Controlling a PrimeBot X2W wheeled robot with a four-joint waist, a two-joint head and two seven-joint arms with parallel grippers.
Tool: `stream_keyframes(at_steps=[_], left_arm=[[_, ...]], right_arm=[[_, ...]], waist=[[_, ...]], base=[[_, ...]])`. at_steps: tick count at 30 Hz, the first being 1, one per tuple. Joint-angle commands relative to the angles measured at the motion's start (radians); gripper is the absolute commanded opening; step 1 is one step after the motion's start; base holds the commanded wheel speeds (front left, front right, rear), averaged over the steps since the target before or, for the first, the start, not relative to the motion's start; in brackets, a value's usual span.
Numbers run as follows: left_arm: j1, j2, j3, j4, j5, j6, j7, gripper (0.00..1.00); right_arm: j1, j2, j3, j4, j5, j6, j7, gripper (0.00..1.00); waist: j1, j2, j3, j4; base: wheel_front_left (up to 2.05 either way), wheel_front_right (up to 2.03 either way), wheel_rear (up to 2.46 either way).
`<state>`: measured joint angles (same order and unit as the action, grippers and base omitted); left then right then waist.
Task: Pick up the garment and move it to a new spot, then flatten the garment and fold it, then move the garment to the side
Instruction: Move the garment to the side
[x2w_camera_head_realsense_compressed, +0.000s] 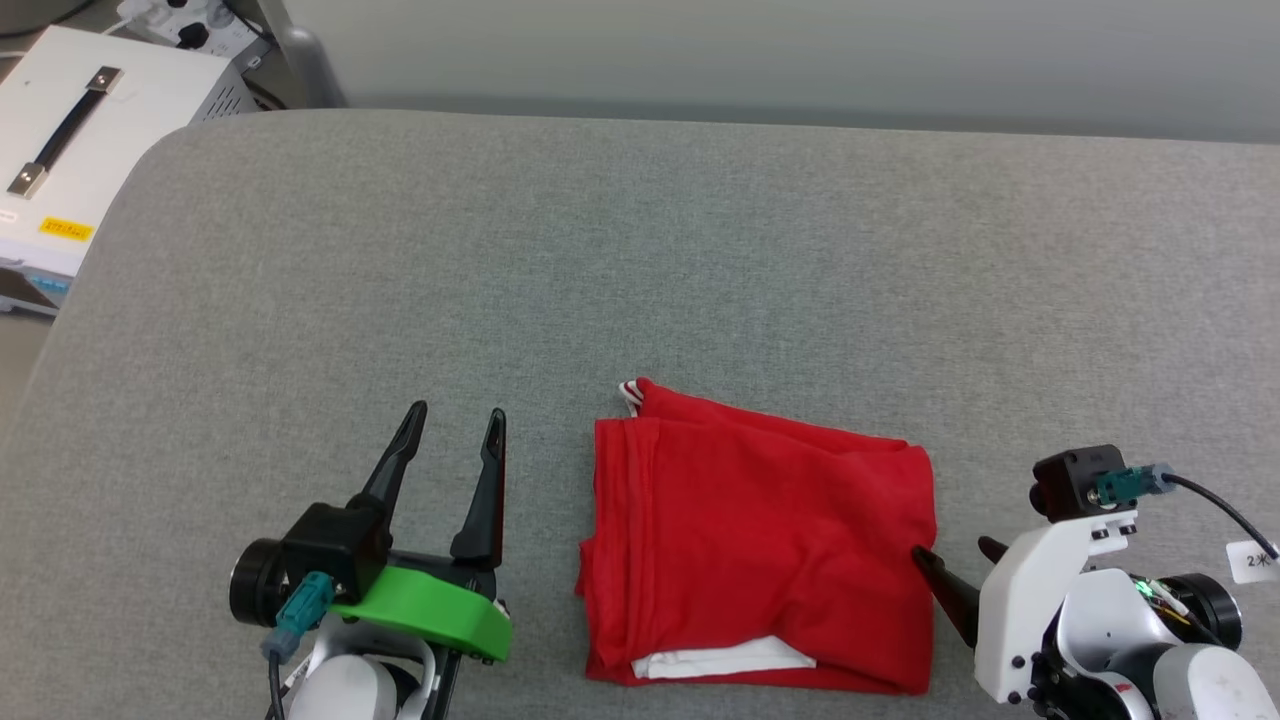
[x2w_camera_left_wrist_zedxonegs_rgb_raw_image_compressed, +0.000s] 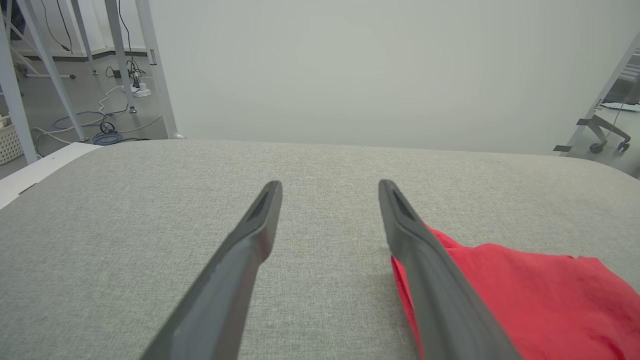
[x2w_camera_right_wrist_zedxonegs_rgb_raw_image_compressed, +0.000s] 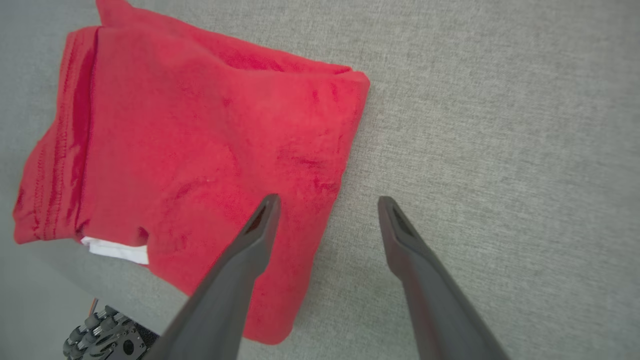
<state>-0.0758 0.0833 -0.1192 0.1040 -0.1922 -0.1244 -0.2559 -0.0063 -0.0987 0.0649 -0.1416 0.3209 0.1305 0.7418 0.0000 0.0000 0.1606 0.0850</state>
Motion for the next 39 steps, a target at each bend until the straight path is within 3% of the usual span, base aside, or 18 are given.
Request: stream_keyframes(at_steps=[1, 4, 16, 17, 18, 19, 25, 31, 36, 38, 39], left_arm=[[-0.025, -0.007, -0.003, 0.002, 0.011, -0.004, -0.006, 1.00], [-0.049, -0.010, -0.007, 0.011, 0.017, -0.005, -0.006, 1.00], [-0.079, -0.012, -0.003, 0.011, 0.025, -0.006, -0.006, 1.00], [-0.080, -0.012, -0.004, 0.011, 0.025, -0.006, -0.006, 1.00], [-0.080, -0.013, -0.004, 0.012, 0.025, -0.006, -0.006, 1.00], [-0.079, -0.013, -0.004, 0.012, 0.025, -0.006, -0.006, 1.00], [-0.074, -0.011, -0.002, 0.020, 0.024, -0.006, -0.006, 1.00], [-0.052, -0.006, -0.001, 0.026, 0.023, -0.005, -0.006, 1.00], [-0.027, -0.015, 0.004, 0.031, 0.029, -0.002, -0.006, 1.00], [-0.020, -0.017, -0.009, 0.032, 0.032, -0.003, -0.006, 1.00], [-0.018, -0.019, -0.020, 0.032, 0.032, -0.004, -0.006, 1.00]], right_arm=[[-0.027, 0.008, 0.000, -0.007, 0.005, 0.000, 0.028, 1.00], [-0.064, 0.028, -0.011, 0.042, 0.003, 0.000, 0.120, 1.00], [-0.103, 0.044, 0.031, 0.204, -0.026, 0.000, 0.177, 1.00], [-0.102, 0.044, 0.041, 0.215, -0.027, 0.000, 0.183, 0.82], [-0.101, 0.042, 0.049, 0.226, -0.034, 0.000, 0.185, 0.08], [-0.099, 0.033, 0.061, 0.234, -0.042, 0.000, 0.189, 0.00], [-0.115, -0.008, 0.098, 0.230, -0.027, 0.000, 0.130, 0.00], [-0.134, -0.109, 0.163, 0.174, -0.020, 0.000, 0.077, 0.00], [-0.162, -0.245, 0.244, 0.113, 0.018, 0.000, 0.098, 0.00], [-0.186, -0.326, 0.284, 0.088, 0.024, 0.000, 0.110, 0.00], [-0.207, -0.395, 0.324, 0.071, 0.038, 0.000, 0.112, 0.00]], waist=[[0.0000, 0.0000, 0.030, 0.027], [0.0000, 0.0000, 0.065, 0.059], [0.0000, 0.0000, 0.107, 0.105], [0.0000, 0.0000, 0.107, 0.106], [0.0000, 0.0000, 0.107, 0.106], [0.0000, 0.0000, 0.105, 0.106], [0.0000, 0.0000, 0.078, 0.086], [0.0000, 0.0000, 0.030, 0.040], [0.0000, 0.0000, 0.010, -0.024], [0.0000, 0.0000, 0.010, -0.059], [0.0000, 0.0000, 0.012, -0.092]], base=[[0.00, 0.00, 0.00], [0.00, 0.00, 0.00], [0.00, 0.00, 0.00], [0.00, 0.00, 0.00], [0.00, 0.00, 0.00], [0.00, 0.00, 0.00], [0.00, 0.00, 0.00], [0.00, 0.00, 0.00], [0.00, 0.00, 0.00], [0.00, 0.00, 0.00], [0.00, 0.00, 0.00]])
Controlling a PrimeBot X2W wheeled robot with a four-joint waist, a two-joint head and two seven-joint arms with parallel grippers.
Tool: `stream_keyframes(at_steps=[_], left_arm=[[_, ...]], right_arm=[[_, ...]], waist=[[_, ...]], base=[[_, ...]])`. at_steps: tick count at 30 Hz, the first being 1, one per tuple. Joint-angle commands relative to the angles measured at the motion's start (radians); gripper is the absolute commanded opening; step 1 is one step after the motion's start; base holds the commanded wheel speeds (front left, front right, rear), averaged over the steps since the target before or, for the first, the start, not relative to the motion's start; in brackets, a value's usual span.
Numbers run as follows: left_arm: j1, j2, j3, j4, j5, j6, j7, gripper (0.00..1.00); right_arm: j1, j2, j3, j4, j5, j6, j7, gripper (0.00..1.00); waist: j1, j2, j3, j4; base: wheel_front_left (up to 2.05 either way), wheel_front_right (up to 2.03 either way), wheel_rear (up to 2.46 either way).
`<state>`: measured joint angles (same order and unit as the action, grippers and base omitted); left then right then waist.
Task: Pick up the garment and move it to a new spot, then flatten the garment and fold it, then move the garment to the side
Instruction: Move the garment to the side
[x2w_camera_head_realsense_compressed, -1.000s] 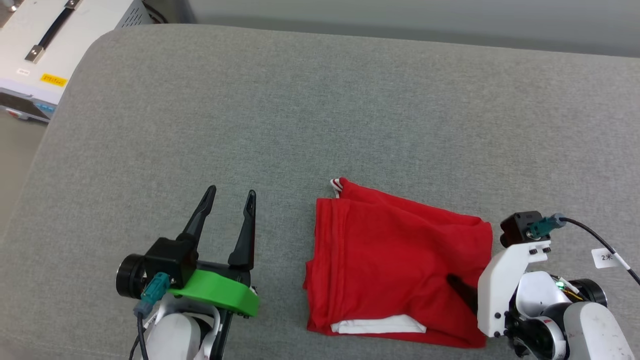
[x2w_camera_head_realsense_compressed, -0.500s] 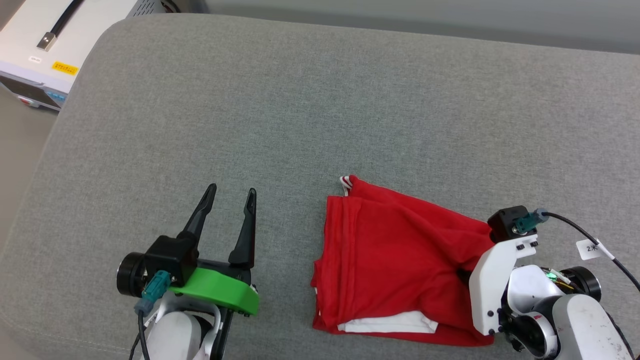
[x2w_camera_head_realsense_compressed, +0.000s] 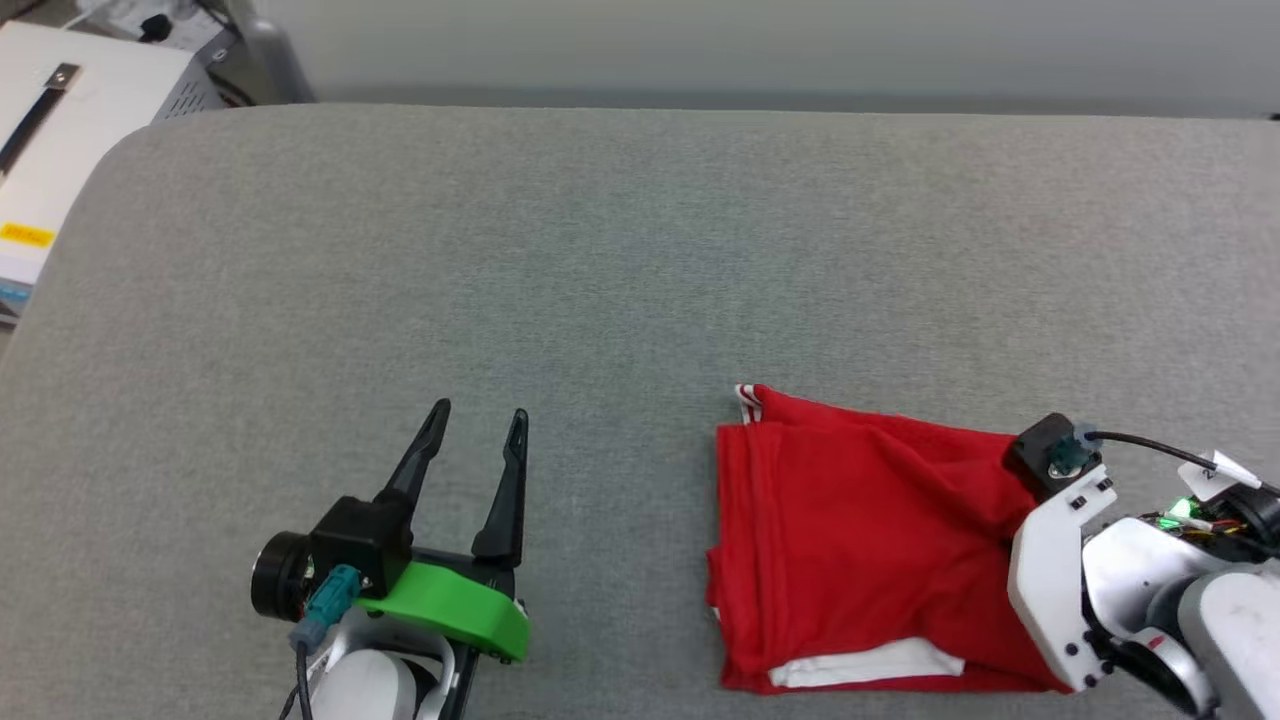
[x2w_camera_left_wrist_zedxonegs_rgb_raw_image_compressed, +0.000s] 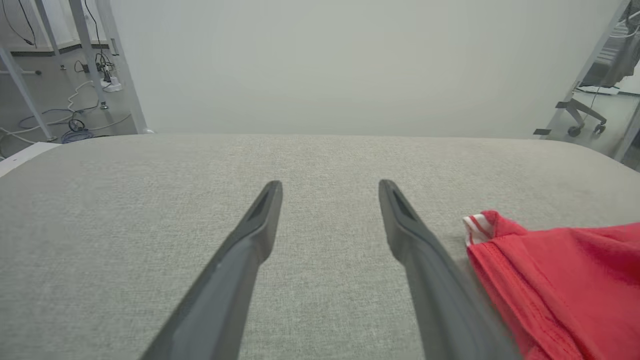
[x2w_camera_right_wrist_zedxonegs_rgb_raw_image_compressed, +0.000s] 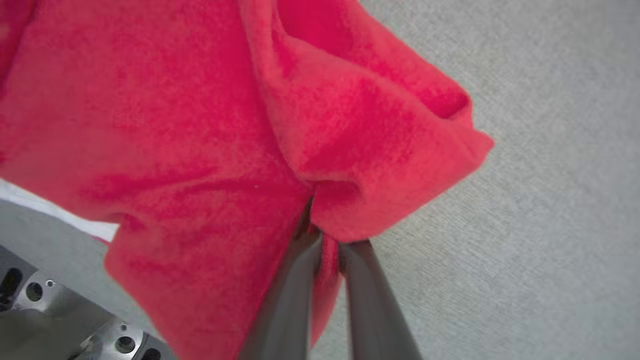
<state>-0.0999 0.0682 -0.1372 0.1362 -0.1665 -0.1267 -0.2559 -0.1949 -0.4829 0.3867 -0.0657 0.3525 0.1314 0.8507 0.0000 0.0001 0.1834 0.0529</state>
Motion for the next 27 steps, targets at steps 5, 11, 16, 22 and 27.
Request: stream_keyframes(at_steps=[5, 11, 16, 22, 27], left_arm=[[-0.002, -0.004, -0.040, 0.005, 0.021, -0.003, -0.006, 1.00], [-0.041, 0.006, -0.071, -0.010, 0.023, -0.004, -0.006, 1.00], [-0.091, 0.030, -0.096, -0.027, 0.025, -0.004, -0.006, 1.00], [-0.170, 0.062, -0.130, -0.069, 0.031, -0.004, -0.006, 1.00], [-0.234, 0.094, -0.160, -0.122, 0.044, -0.004, -0.006, 1.00]], right_arm=[[-0.083, -0.183, 0.109, -0.013, 0.026, -0.001, -0.028, 0.00], [-0.168, -0.305, 0.141, 0.048, 0.041, -0.001, -0.132, 0.00], [-0.224, -0.355, 0.110, 0.167, 0.022, -0.001, -0.249, 0.00], [-0.281, -0.372, 0.009, 0.342, 0.013, -0.001, -0.398, 0.00], [-0.316, -0.386, -0.072, 0.493, -0.027, -0.001, -0.523, 0.00]], waist=[[0.0000, -0.0001, 0.016, -0.149], [0.0000, -0.0001, 0.078, -0.232], [0.0000, -0.0001, 0.152, -0.272], [0.0000, -0.0001, 0.263, -0.285], [0.0000, -0.0001, 0.356, -0.288]], base=[[0.00, 0.00, 0.00], [0.00, 0.00, 0.00], [0.00, 0.00, 0.00], [0.00, 0.00, 0.00], [0.00, 0.00, 0.00]])
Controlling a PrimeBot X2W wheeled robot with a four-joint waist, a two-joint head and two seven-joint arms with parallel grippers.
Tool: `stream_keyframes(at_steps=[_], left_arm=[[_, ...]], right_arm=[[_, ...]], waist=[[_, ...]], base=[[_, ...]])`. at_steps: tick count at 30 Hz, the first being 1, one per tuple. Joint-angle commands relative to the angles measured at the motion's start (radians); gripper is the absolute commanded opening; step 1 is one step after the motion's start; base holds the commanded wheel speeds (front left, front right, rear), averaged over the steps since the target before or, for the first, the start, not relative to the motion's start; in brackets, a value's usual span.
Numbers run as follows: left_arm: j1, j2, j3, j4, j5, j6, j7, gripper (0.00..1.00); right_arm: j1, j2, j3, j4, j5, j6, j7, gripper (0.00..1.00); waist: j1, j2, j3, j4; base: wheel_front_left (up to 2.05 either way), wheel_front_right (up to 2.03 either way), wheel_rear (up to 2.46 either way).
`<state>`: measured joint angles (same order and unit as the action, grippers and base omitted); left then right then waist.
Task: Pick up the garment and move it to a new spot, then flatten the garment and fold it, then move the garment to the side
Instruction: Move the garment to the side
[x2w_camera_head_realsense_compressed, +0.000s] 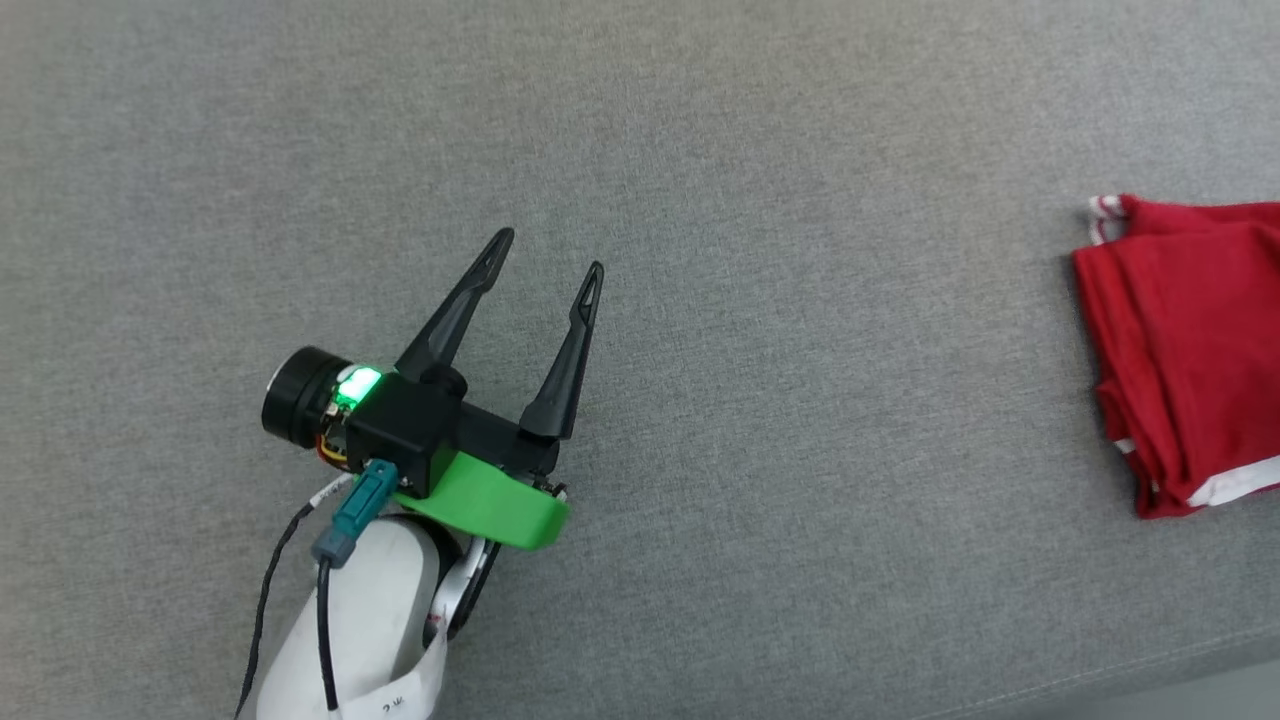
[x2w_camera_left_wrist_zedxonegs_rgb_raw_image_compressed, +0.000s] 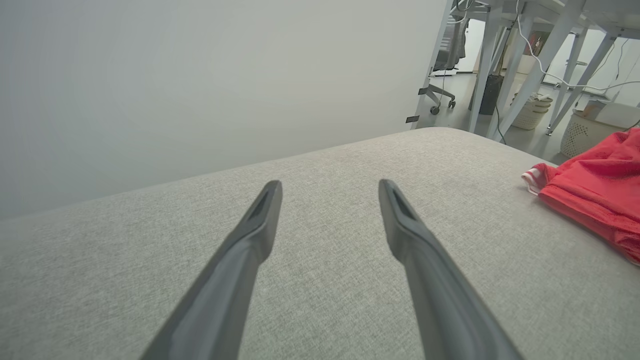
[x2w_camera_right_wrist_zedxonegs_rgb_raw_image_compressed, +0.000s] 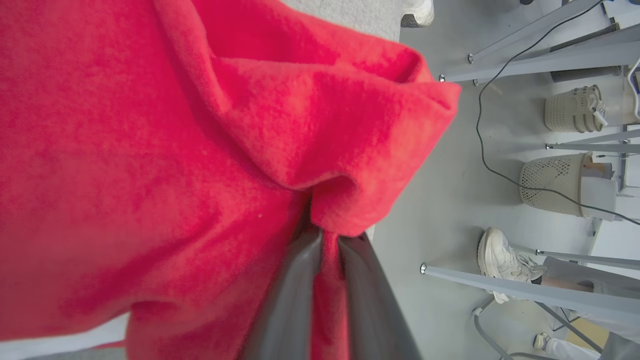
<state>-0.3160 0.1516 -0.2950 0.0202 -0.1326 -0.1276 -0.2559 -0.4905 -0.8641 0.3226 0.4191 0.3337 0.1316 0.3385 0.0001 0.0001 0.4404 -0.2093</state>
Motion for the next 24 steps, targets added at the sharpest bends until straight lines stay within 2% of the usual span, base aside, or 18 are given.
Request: stream_keyframes(at_steps=[1, 10, 18, 19, 20, 21, 24], left_arm=[[-0.027, 0.018, -0.008, -0.018, 0.012, -0.003, -0.006, 1.00], [-0.080, 0.082, -0.014, -0.170, 0.019, -0.003, 0.060, 1.00], [-0.075, 0.091, -0.013, -0.224, 0.010, 0.005, 0.080, 1.00], [-0.072, 0.091, -0.014, -0.222, 0.009, 0.007, 0.079, 1.00], [-0.071, 0.090, -0.014, -0.220, 0.008, 0.008, 0.077, 1.00], [-0.068, 0.088, -0.015, -0.215, 0.006, 0.010, 0.074, 1.00], [-0.061, 0.084, -0.015, -0.195, -0.001, 0.015, 0.062, 1.00]], right_arm=[[-0.027, -0.006, -0.020, 0.033, -0.018, -0.001, -0.031, 0.00], [-0.153, 0.017, -0.141, 0.234, -0.077, -0.001, -0.190, 0.00], [-0.227, 0.056, -0.157, 0.351, -0.103, -0.001, -0.238, 0.00], [-0.232, 0.061, -0.156, 0.365, -0.105, -0.001, -0.242, 0.37], [-0.236, 0.064, -0.157, 0.375, -0.108, -0.001, -0.247, 0.96], [-0.239, 0.068, -0.159, 0.387, -0.110, -0.001, -0.256, 1.00], [-0.243, 0.076, -0.170, 0.415, -0.119, -0.001, -0.282, 1.00]], waist=[[-0.0001, -0.0001, 0.113, -0.026], [-0.0001, -0.0001, 0.215, -0.040], [-0.0001, -0.0001, 0.217, -0.033], [-0.0001, -0.0001, 0.213, -0.032], [-0.0001, -0.0001, 0.208, -0.031], [-0.0001, -0.0001, 0.200, -0.028], [-0.0001, -0.0001, 0.174, -0.020]], base=[[0.00, 0.00, 0.00], [0.00, 0.00, 0.00], [0.00, 0.00, 0.00], [0.00, 0.00, 0.00], [0.00, 0.00, 0.00], [0.00, 0.00, 0.00], [0.00, 0.00, 0.00]])
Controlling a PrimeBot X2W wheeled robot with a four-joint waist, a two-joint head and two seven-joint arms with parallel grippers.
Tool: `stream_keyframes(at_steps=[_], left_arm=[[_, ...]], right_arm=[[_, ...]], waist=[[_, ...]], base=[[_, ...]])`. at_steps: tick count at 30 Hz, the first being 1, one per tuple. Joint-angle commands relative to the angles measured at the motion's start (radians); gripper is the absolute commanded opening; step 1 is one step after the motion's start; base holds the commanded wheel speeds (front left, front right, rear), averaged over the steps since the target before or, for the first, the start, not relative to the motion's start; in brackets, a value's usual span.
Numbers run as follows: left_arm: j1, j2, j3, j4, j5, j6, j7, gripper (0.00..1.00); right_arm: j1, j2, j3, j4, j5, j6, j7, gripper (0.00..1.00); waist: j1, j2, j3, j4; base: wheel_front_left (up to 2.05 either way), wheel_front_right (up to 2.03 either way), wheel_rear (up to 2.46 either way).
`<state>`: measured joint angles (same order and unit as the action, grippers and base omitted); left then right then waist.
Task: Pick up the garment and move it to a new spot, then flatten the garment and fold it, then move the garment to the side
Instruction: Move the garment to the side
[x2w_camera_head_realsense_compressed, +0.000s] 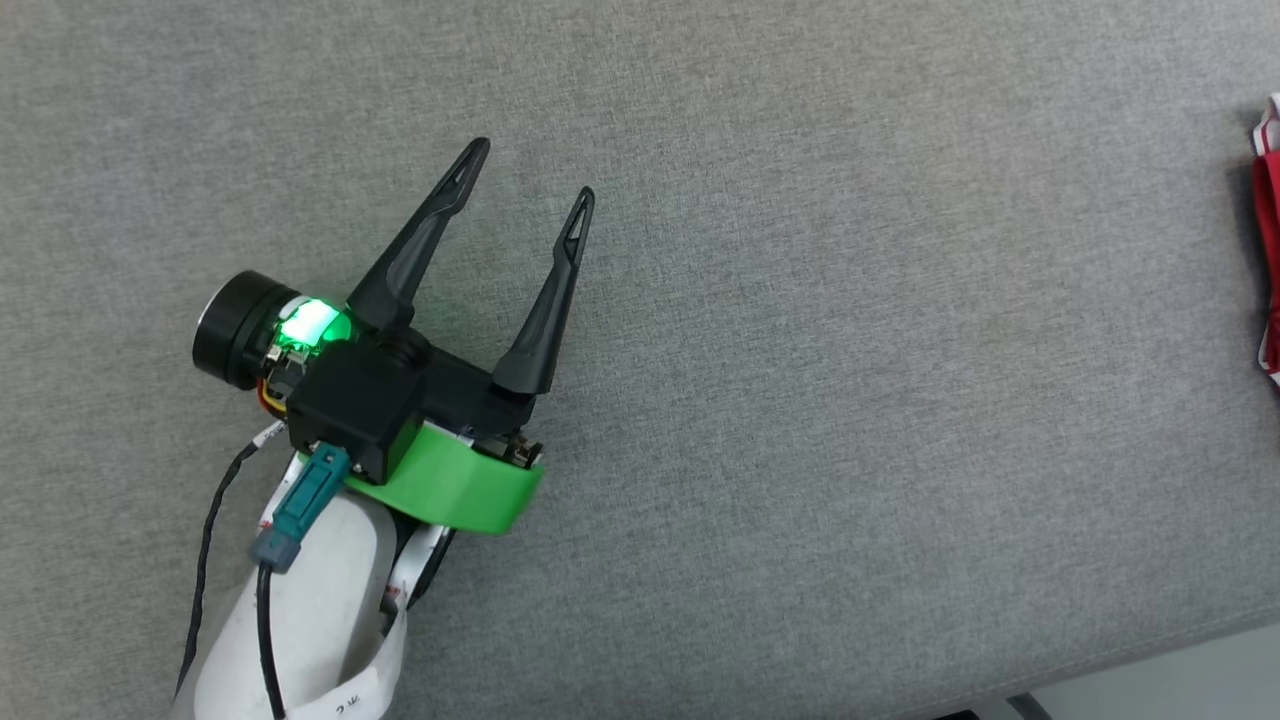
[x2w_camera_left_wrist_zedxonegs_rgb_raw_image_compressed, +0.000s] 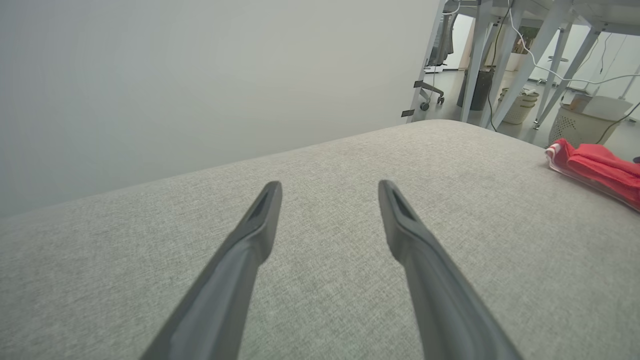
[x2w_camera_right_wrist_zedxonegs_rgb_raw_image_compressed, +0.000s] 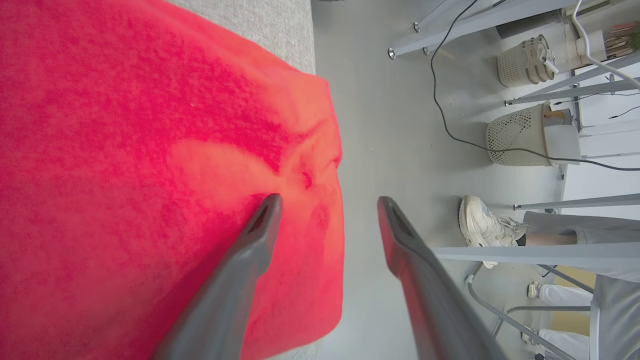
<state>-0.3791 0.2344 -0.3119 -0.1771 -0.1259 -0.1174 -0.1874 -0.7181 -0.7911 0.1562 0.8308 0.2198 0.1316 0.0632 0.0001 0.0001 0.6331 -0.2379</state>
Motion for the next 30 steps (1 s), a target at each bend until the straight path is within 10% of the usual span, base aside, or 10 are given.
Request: stream_keyframes(at_steps=[1, 16, 30], left_arm=[[0.005, -0.002, 0.003, 0.013, -0.011, 0.007, -0.012, 1.00], [0.141, -0.068, 0.066, 0.219, -0.097, 0.067, -0.071, 1.00], [0.287, -0.124, 0.180, 0.286, -0.133, 0.112, -0.074, 1.00]], right_arm=[[-0.015, 0.006, -0.008, 0.010, -0.007, -0.001, -0.019, 1.00], [0.096, 0.141, 0.007, -0.297, 0.133, -0.001, -0.100, 1.00], [0.496, 0.436, -0.146, -0.735, 0.161, -0.001, -0.179, 1.00]], waist=[[-0.0001, -0.0001, -0.034, 0.013], [-0.0001, -0.0001, -0.355, 0.103], [-0.0001, -0.0001, -0.528, 0.207]], base=[[0.00, 0.00, 0.00], [0.00, 0.00, 0.00], [0.00, 0.00, 0.00]])
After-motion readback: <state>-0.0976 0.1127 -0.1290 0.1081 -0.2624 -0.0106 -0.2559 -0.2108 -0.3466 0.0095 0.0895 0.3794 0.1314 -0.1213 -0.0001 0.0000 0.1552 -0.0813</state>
